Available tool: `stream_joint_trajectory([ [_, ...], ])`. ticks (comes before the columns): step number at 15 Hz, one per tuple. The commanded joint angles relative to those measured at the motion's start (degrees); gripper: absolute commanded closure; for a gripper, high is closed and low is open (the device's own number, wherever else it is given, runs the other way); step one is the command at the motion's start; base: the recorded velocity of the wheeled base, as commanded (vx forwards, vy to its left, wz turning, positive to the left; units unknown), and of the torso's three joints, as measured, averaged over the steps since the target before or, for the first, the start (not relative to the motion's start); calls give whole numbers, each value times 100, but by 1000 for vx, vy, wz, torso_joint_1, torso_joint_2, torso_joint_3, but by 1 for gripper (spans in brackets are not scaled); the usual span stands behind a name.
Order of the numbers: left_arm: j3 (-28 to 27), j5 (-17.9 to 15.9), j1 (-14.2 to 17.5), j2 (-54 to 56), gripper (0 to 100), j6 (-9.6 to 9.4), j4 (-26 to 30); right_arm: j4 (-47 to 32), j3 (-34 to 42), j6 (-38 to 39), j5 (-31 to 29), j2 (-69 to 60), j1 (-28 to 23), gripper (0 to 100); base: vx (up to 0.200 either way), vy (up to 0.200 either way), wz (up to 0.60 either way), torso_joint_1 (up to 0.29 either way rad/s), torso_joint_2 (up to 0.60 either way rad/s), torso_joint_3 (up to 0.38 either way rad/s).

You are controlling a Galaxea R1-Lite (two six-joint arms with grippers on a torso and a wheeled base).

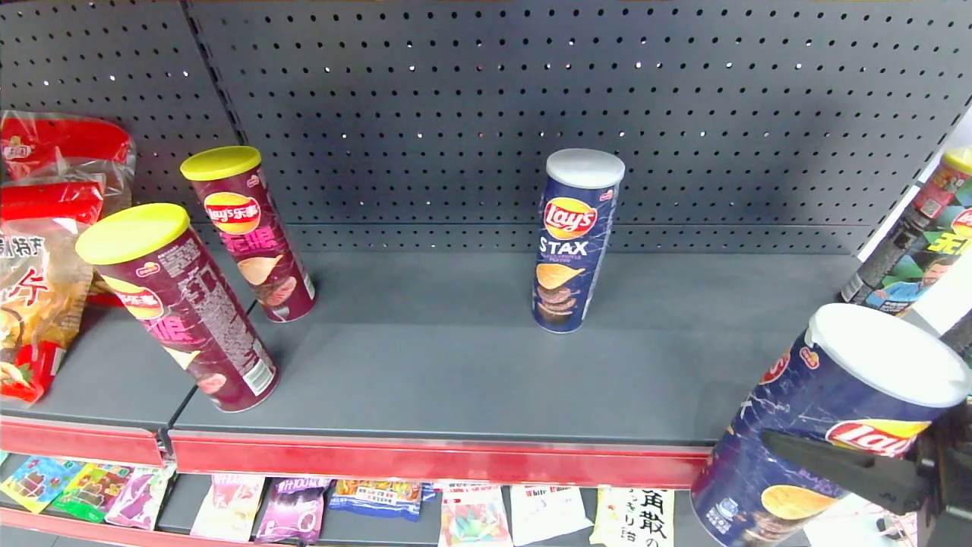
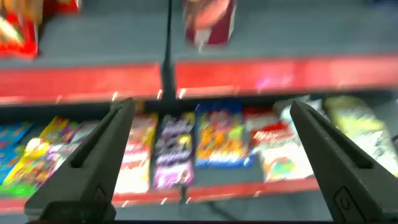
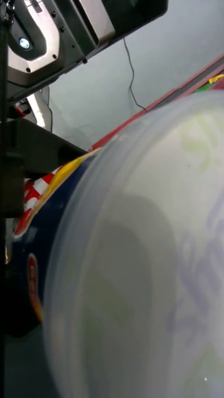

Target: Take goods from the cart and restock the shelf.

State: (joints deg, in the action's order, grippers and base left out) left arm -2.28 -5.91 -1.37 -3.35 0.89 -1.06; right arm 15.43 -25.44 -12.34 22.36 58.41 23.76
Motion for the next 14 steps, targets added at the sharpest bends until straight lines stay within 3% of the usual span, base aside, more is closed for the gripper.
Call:
stream_joint_trajectory([
  [1,-2743,-358,-347,-2855,0,948,-193,-5,31,38,5,-5,6,100,0,0,0,0,0,0],
  [2,-3138,-727,-540,-3224,0,843,-184,-5,66,30,5,-22,32,100,0,0,0,0,0,0],
  [3,-3261,-1676,-1076,-3840,0,96,-184,4,39,47,5,-5,32,100,0,0,0,0,0,0],
  [4,-3200,-1931,-1208,-4253,0,-300,-193,4,31,56,5,-22,23,100,0,0,0,0,0,0],
  [5,-3270,-2081,-1340,-4683,0,-379,-254,12,-13,65,5,-13,15,100,0,0,0,0,0,0],
  [6,-3578,-2283,-1806,-5386,0,-388,-667,12,-13,126,5,-31,6,100,0,0,0,0,0,0],
  [7,-3815,-2265,-2140,-5896,0,-370,-993,12,-31,232,5,-22,-3,100,0,0,0,0,0,0],
  [9,-4193,-2248,-2509,-6529,0,-379,-1186,12,-40,311,-3,4,-3,100,0,0,0,0,0,0],
  [12,-4817,-2265,-2904,-7294,0,-405,-1195,12,-66,311,-3,-22,-3,100,0,0,0,0,0,0],
  [14,-5186,-2248,-2948,-7795,0,-423,-1195,12,-84,311,-3,-57,6,100,0,0,0,0,0,0],
])
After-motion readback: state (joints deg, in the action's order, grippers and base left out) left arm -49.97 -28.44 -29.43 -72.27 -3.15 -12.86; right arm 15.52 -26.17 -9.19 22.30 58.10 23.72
